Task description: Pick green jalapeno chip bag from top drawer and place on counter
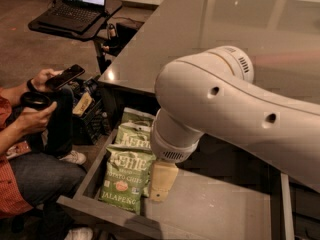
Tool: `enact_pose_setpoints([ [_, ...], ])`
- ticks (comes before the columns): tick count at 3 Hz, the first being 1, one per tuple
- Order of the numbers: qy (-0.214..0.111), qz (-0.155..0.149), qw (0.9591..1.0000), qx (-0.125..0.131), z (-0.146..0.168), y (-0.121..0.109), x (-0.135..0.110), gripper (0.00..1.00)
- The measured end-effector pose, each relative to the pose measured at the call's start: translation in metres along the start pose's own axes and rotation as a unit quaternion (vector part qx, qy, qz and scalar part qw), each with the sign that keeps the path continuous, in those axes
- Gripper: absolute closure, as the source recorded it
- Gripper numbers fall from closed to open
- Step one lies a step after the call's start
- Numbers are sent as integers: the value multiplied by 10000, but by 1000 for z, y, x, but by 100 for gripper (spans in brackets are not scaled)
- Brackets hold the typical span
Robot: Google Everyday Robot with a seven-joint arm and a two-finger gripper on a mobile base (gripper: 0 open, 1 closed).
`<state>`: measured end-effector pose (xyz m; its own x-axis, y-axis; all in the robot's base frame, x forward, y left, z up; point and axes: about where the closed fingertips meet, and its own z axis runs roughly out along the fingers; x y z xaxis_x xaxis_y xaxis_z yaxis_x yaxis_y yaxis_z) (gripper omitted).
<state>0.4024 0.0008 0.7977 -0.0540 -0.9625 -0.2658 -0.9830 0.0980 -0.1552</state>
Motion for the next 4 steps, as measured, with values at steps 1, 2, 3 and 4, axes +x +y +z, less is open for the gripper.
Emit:
enact_pose_setpoints([
  [1,-129,-65,9999,-87,9,3,-5,0],
  [2,-202,-168,9994,-228,34,3,-17,0],
  [3,-253,-220,9988,-346,55,-2,-23,0],
  [4,-248,-285,9984,-419,72,-6,-29,0],
])
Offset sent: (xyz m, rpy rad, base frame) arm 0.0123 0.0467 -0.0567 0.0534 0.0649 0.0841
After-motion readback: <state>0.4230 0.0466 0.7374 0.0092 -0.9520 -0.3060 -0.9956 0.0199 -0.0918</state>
